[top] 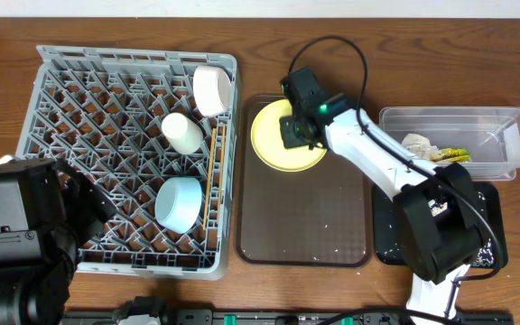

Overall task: Sort waste into correct bins and load items into the dishwasher
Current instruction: 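Move the right gripper to the yellow plate and grasp its edge, then lift the yellow plate and carry it over the dish rack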

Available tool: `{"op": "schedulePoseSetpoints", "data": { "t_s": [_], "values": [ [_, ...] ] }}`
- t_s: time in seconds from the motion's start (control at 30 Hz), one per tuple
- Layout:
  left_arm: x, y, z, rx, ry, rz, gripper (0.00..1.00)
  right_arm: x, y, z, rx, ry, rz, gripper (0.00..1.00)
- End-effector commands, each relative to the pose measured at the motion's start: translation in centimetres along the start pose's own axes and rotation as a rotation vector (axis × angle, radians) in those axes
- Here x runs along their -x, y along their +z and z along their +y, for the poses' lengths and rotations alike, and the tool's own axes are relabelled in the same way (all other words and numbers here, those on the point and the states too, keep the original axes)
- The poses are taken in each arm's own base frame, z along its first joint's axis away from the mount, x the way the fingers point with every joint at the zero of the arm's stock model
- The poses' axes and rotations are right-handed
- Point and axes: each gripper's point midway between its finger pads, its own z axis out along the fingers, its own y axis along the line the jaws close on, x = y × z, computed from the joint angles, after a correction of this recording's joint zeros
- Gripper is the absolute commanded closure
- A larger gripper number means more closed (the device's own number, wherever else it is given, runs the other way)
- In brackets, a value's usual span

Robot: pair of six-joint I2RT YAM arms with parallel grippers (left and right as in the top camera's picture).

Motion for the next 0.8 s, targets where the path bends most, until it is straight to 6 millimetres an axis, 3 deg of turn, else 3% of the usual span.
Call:
{"op": "schedulePoseSetpoints", "data": {
  "t_s": [0.0,0.13,0.23,0.37,0.53,0.77],
  "values": [
    [0.1,0.0,0.3,0.018,0.011,-0.006,0.02,-4.0,2.2,0.5,-0.005,-0.021,0.103,0.98],
    [0.1,0.0,0.4,0.019,0.011,-0.006,0.02,-7.9,3.3,0.7,-0.025,-0.061,0.186,0.93],
    [0.1,0.0,0.4,0.019,0.011,-0.006,0.02,-10.2,3.7,0.2,-0.044,-0.073,0.243,0.96],
    [0.1,0.0,0.3,0.018,0.011,-0.006,0.02,-12.6,2.7,-1.1,-0.089,-0.072,0.347,0.99],
    [0.1,0.0,0.3,0.018,0.011,-0.006,0.02,-12.3,1.0,-4.0,-0.216,-0.028,0.366,0.98],
    [0.1,0.0,0.4,0.019,0.011,-0.006,0.02,-10.0,-0.1,-3.5,-0.202,-0.034,0.324,0.96]
  ]
}}
